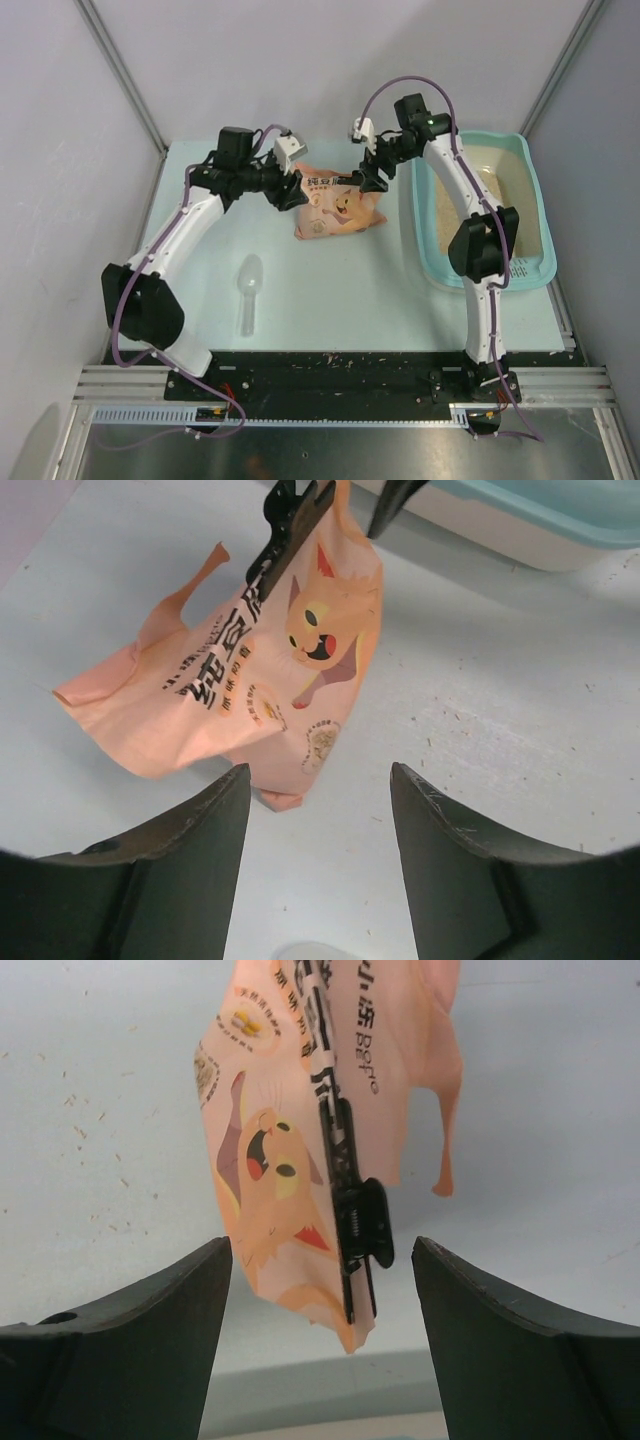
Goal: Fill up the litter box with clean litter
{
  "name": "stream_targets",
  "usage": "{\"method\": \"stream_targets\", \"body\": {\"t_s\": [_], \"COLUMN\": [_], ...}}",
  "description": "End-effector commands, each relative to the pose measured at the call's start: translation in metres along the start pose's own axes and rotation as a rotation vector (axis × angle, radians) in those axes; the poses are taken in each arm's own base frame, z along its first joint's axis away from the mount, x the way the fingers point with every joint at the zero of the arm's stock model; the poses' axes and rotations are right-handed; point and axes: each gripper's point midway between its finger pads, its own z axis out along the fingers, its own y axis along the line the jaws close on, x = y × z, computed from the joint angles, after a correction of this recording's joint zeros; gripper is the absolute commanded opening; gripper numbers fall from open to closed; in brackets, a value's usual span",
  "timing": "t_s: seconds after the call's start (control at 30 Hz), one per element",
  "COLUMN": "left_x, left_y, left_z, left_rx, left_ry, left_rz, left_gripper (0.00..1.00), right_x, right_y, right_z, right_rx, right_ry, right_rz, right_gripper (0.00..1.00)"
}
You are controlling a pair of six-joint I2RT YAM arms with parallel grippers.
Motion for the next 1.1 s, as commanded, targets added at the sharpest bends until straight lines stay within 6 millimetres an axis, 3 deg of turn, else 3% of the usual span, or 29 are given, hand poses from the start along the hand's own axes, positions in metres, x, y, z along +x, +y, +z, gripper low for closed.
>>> {"method": "stream_targets", "body": {"t_s": [0.0, 0.27, 0.5, 0.73, 0.87, 0.9, 1.03, 1.07], "left_x": [-0.008, -0.008, -0.007, -0.007, -0.006, -0.006, -0.005, -0.005], "left_y": [-0.012, -0.014, -0.014, -0.014, -0.014, -0.014, -0.014, -0.014], "left_z": [-0.011, -0.01, -0.01, -0.008, -0.007, -0.007, -0.006, -0.006], "left_rx": [0.007, 0.017, 0.013, 0.022, 0.025, 0.025, 0.028, 0.029], "left_ry": [-0.031, -0.034, -0.032, -0.032, -0.029, -0.032, -0.029, -0.03], "left_rz": [-0.038, -0.057, -0.057, -0.06, -0.069, -0.065, -0.067, -0.068], "left_gripper": [0.63, 0.63, 0.63, 0.62, 0.62, 0.62, 0.62, 0.62], "right_x": [-0.024, -0.02, -0.012, -0.013, -0.017, -0.018, -0.02, -0.021], "right_y": [-0.013, -0.021, -0.016, -0.013, -0.014, -0.013, -0.008, -0.007], "right_z": [0.003, 0.015, 0.022, 0.021, 0.018, 0.018, 0.018, 0.018], "right_rx": [0.03, 0.034, 0.005, -0.002, 0.0, -0.001, -0.024, -0.031], "right_ry": [-0.103, -0.122, -0.109, -0.106, -0.12, -0.122, -0.124, -0.129], "right_rz": [0.008, 0.023, 0.041, 0.038, 0.035, 0.033, 0.01, 0.006], "right_gripper": [0.76, 0.66, 0.55, 0.41, 0.39, 0.36, 0.0, 0.0]}}
